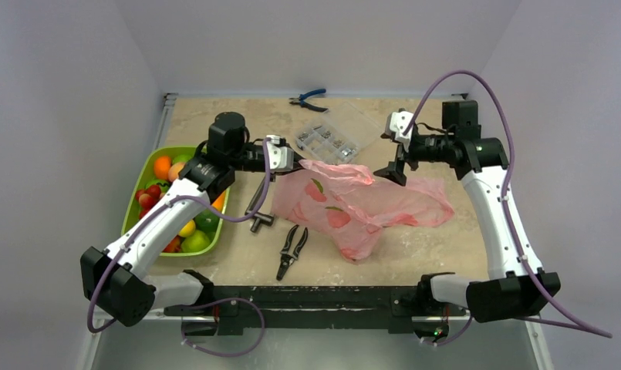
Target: Place the fake fruits into the plastic bag and tie a complex knot
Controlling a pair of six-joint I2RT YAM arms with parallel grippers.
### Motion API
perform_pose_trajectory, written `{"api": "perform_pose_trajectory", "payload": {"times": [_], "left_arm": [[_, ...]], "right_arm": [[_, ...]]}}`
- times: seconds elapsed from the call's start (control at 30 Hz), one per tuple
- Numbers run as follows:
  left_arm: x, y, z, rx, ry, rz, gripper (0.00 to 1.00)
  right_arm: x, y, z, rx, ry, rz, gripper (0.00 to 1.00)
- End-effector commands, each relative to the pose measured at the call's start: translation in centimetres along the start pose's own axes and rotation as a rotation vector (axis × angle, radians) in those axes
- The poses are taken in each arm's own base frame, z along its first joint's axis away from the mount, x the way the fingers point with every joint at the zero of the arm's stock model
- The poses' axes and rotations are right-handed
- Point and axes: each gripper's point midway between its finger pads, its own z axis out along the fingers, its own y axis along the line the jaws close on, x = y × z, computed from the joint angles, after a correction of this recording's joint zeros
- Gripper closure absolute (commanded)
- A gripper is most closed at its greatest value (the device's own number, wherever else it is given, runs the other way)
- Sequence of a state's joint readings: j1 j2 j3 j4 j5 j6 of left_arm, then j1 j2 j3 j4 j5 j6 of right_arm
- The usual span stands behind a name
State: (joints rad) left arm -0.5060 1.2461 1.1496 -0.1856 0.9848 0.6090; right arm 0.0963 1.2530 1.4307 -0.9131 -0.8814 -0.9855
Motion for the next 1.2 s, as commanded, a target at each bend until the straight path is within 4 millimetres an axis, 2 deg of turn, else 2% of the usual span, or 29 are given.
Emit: {"api": "perform_pose_trajectory", "payload": {"times": [0.0, 0.27, 0.4, 0.47, 0.6, 0.67, 0.73, 0.77, 0.83, 0.87, 0.9, 0.93, 0.97, 1.0, 1.07, 1.1, 1.17], "left_arm": [[-2.4, 0.7, 0.4, 0.007, -0.072, 0.079, 1.0], [-1.3, 0.9, 0.8, 0.016, -0.057, 0.073, 1.0], [-0.6, 1.0, 1.0, 0.021, -0.044, 0.088, 1.0], [-0.9, 1.3, 1.0, 0.015, -0.052, 0.1, 1.0], [-2.7, 1.3, 1.1, 0.034, -0.097, 0.098, 1.0], [-3.8, 1.3, 1.0, 0.032, -0.121, 0.11, 1.0], [-4.6, 1.4, 0.8, 0.03, -0.14, 0.113, 1.0], [-4.8, 1.4, 0.8, 0.029, -0.146, 0.109, 1.0], [-5.4, 1.7, 0.8, 0.016, -0.161, 0.118, 1.0], [-5.2, 1.7, 0.7, 0.009, -0.155, 0.122, 1.0], [-4.7, 2.3, 0.6, -0.025, -0.134, 0.103, 0.98], [-4.2, 3.4, 0.4, -0.082, -0.125, 0.044, 0.88], [-3.5, 5.0, -0.2, -0.155, -0.127, -0.054, 0.63], [-3.2, 7.1, -1.1, -0.241, -0.147, -0.165, 0.44], [-2.1, 10.6, -3.3, -0.383, -0.178, -0.445, 0.18], [-1.5, 11.3, -4.3, -0.419, -0.179, -0.56, 0.07], [-1.0, 11.4, -6.2, -0.519, -0.168, -0.647, 0.01]], "right_arm": [[-1.1, 3.4, 0.0, -0.103, -0.067, 0.013, 0.01], [-3.5, 5.5, -1.2, -0.149, -0.122, 0.029, 0.01], [-5.1, 5.0, -1.5, -0.113, -0.149, 0.058, 0.01], [-4.2, 5.2, -0.4, -0.117, -0.1, 0.073, 0.01], [0.0, 4.3, 1.6, -0.052, 0.007, 0.071, 0.01], [1.4, 4.0, 2.3, -0.029, 0.029, 0.073, 0.03], [2.4, 4.1, 2.9, -0.033, 0.036, 0.091, 0.14], [2.5, 4.5, 3.1, -0.052, 0.034, 0.105, 0.27], [1.8, 5.2, 3.0, -0.082, 0.014, 0.147, 0.6], [1.0, 5.2, 2.6, -0.076, 0.0, 0.174, 0.86], [0.3, 4.8, 2.3, -0.048, -0.009, 0.22, 1.0], [-0.3, 4.2, 2.1, 0.001, -0.021, 0.283, 1.0], [-1.2, 3.3, 1.9, 0.06, -0.047, 0.367, 1.0], [-1.6, 2.2, 1.6, 0.137, -0.063, 0.452, 1.0], [-2.0, 0.5, 0.9, 0.264, -0.095, 0.6, 1.0], [-2.4, -0.1, 0.5, 0.309, -0.124, 0.669, 1.0], [-3.0, -1.1, 0.0, 0.384, -0.179, 0.818, 1.0]]}}
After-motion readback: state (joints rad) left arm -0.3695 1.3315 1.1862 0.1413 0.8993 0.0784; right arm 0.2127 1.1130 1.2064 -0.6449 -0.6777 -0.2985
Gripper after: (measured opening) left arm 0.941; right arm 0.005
